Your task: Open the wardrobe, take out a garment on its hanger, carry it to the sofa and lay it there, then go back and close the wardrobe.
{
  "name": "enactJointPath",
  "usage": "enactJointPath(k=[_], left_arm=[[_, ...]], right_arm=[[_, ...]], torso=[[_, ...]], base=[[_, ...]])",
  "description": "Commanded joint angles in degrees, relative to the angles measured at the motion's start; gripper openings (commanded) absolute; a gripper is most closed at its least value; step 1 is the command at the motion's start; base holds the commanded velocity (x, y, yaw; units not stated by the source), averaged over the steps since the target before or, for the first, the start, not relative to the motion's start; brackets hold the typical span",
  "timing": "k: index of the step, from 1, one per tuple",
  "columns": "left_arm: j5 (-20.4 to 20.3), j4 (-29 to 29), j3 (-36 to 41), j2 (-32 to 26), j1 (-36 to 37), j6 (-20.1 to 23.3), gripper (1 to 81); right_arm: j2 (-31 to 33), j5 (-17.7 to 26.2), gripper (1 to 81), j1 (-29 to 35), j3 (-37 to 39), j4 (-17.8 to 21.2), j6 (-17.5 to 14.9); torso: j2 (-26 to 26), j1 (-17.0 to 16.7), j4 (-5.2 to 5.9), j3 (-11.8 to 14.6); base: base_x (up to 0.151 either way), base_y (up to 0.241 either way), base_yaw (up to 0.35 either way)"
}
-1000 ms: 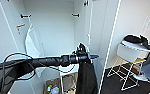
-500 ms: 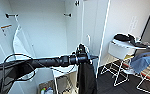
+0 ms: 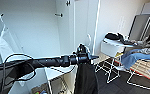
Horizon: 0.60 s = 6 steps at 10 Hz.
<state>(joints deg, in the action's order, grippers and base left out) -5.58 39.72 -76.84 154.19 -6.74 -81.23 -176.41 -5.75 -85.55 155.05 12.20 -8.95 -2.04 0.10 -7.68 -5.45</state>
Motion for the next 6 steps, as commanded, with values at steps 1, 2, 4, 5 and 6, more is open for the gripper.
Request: enactJointPath(k=[1, 2, 4, 5, 6], left_arm=[[-1.19, 1.68, 0.81, 0.95, 10.82, 1.51, 1.0], [-1.10, 1.68, 0.64, 1.04, 10.82, 1.51, 1.0], [-1.10, 1.68, 0.46, 2.00, 10.38, 1.60, 1.0], [-1.01, 1.68, 0.46, 2.18, 10.38, 1.60, 1.0], [-1.01, 1.60, 0.46, 2.18, 10.38, 1.60, 1.0]], right_arm=[[-0.55, 2.94, 81.1, 2.62, -0.20, 0.01, -0.10], [-0.20, 2.85, 81.1, 2.53, -0.11, 0.19, -0.10], [-0.28, 2.85, 81.1, 2.62, -0.38, 0.19, -0.02], [-0.63, 2.94, 81.1, 2.71, -0.38, 0.10, -0.02], [-0.72, 2.94, 81.1, 2.71, -0.38, 0.10, -0.02]], torso=[[0.00, 0.00, -0.02, 0.00], [0.00, 0.02, -0.02, 0.00], [0.00, 0.02, -0.02, 0.00], [0.00, 0.02, 0.00, 0.00], [0.00, 0.02, 0.00, 0.00]], base=[[0.000, 0.000, -0.214], [0.000, 0.000, -0.214], [0.000, 0.000, -0.214], [0.000, 0.000, -0.214], [0.000, 0.000, -0.214]])
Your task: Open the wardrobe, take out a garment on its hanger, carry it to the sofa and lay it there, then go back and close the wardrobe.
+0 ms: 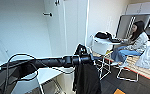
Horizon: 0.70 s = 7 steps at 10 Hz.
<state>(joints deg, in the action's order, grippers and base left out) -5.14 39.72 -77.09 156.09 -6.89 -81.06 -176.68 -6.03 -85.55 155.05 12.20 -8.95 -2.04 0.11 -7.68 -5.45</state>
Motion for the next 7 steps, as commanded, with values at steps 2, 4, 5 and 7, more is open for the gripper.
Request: enactJointPath(k=[2, 4, 5, 7], left_arm=[[-1.54, 1.68, 0.89, 0.36, 10.53, 1.43, 1.0], [-1.80, 1.59, 1.07, 0.63, 10.53, 1.43, 1.0], [-1.62, 1.59, 1.15, 0.55, 10.53, 1.43, 1.0], [-1.54, 1.68, 0.71, 0.46, 10.18, 1.43, 1.0]], right_arm=[[-0.28, 3.13, 81.1, 2.54, -0.38, 0.28, -0.02], [-0.19, 3.13, 81.1, 2.53, -0.20, 0.28, -0.02], [-0.20, 3.13, 81.1, 2.62, -0.11, 0.19, -0.02], [-0.28, 3.13, 81.1, 2.53, -0.29, 0.19, -0.02]], torso=[[0.00, 0.00, -0.02, 0.00], [0.00, 0.00, -0.02, 0.00], [0.00, -0.02, -0.02, 0.00], [0.00, -0.02, 0.00, 0.00]], base=[[0.000, 0.000, -0.214], [0.000, 0.000, -0.214], [0.000, 0.000, -0.214], [0.000, 0.000, -0.214]])
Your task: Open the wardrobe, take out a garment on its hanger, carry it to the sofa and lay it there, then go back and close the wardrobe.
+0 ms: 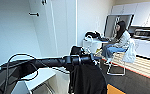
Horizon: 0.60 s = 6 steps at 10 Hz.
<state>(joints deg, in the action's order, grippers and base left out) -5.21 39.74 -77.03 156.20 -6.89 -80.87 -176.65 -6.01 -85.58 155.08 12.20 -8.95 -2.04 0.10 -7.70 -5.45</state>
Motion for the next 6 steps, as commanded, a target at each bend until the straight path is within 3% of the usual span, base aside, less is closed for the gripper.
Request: enactJointPath(k=[1, 6], left_arm=[[-1.65, 1.57, 0.83, 0.17, 10.18, 1.33, 1.0], [-3.23, 1.66, 2.50, -2.46, 10.18, 1.33, 1.0]], right_arm=[[-0.22, 3.11, 81.1, 2.55, -0.40, 0.19, -0.02], [-0.65, 2.15, 81.1, 1.94, -0.40, 0.28, 0.07]], torso=[[0.00, 0.02, 0.00, 0.00], [0.00, 0.02, 0.00, 0.00]], base=[[0.000, 0.000, -0.214], [0.000, 0.000, -0.214]])
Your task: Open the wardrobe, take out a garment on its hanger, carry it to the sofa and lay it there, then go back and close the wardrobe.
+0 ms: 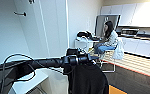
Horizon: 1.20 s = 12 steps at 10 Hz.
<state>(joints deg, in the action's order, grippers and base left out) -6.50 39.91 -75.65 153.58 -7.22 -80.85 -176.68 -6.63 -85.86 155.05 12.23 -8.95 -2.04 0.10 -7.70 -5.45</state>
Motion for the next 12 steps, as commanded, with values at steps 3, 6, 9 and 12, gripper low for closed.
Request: enactJointPath(k=[3, 6, 9, 12], left_arm=[[-1.76, 1.75, 1.74, 0.07, 10.51, 1.31, 1.0], [-2.03, 1.75, 3.23, -2.91, 10.51, 1.31, 1.0], [-2.03, 1.84, 4.11, -2.49, 10.60, 1.31, 1.0], [-1.94, 1.84, 3.67, -1.51, 10.60, 1.31, 1.0]], right_arm=[[-0.63, 2.68, 81.1, 2.13, -0.11, 0.17, -0.02], [-0.63, 2.59, 81.1, 2.13, -0.20, 0.25, 0.07], [-0.63, 2.59, 81.1, 2.48, -0.11, 0.17, -0.02], [-0.54, 2.59, 81.1, 2.31, -0.02, 0.34, 0.07]], torso=[[0.00, 0.02, 0.02, 0.00], [0.00, 0.02, 0.02, 0.00], [0.00, 0.00, 0.02, 0.00], [0.00, 0.00, 0.02, 0.00]], base=[[0.000, 0.000, -0.214], [0.000, 0.000, -0.214], [0.000, 0.000, -0.214], [0.000, 0.000, -0.214]])
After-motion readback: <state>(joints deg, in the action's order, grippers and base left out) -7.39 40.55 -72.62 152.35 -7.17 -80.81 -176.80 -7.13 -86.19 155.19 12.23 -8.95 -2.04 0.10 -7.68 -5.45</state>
